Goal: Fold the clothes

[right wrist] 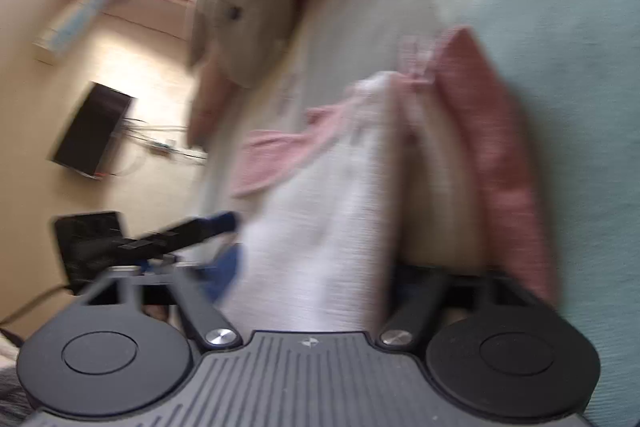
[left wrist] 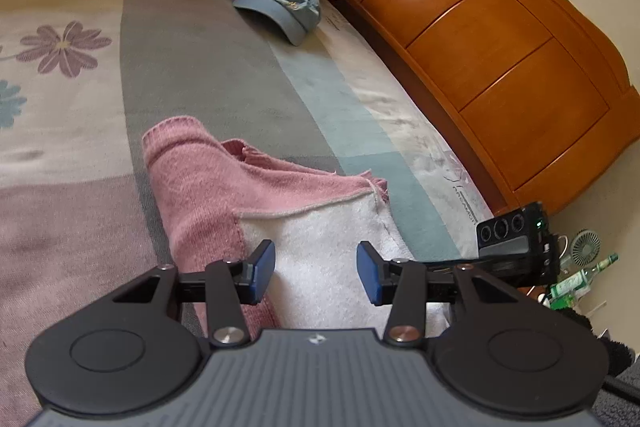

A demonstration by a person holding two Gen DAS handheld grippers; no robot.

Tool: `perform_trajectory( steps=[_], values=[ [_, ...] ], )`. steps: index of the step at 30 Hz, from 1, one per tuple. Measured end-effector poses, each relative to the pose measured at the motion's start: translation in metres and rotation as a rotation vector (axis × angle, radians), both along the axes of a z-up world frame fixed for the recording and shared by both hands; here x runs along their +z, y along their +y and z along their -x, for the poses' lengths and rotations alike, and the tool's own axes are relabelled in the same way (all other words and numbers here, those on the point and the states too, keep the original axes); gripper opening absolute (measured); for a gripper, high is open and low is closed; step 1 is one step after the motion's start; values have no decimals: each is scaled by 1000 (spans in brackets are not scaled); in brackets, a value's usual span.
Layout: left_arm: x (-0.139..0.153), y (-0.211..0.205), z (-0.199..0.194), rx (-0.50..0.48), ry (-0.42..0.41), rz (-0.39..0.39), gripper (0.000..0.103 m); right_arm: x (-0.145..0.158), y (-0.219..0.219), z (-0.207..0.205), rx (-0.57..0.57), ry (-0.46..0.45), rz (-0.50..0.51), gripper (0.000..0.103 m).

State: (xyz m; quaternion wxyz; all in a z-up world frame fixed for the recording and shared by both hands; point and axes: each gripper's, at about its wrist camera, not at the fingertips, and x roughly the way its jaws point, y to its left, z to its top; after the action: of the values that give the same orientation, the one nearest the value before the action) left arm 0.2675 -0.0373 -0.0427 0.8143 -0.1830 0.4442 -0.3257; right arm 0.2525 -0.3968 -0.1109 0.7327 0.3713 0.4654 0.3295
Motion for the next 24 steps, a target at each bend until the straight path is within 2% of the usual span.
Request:
perform_trajectory(
  steps=[1, 2, 5, 9, 12, 18, 24],
  values=[
    [0, -1, 0, -1, -1, 0, 44, -7, -4, -2, -28, 39, 0, 22],
    [1, -1, 0, -3, -2, -1, 44, -13, -9, -3, -56, 85, -12, 20],
    [3, -3, -1, -7, -12, -17, 44, 3, 10, -4, -47, 43, 107, 20],
    [6, -5, -1, -6, -22, -31, 44, 40, 42, 6, -16, -63, 344, 21],
    [7, -7, -2, -1, -21, -32, 44, 46, 34, 6, -40, -56, 363, 20],
    [11, -16, -2, -31, -35, -26, 45, 70, 22, 12, -72, -98, 364, 20],
    [11, -28, -6, -70, -49, -28, 45, 66, 8, 14, -113, -56, 408, 20]
  ],
)
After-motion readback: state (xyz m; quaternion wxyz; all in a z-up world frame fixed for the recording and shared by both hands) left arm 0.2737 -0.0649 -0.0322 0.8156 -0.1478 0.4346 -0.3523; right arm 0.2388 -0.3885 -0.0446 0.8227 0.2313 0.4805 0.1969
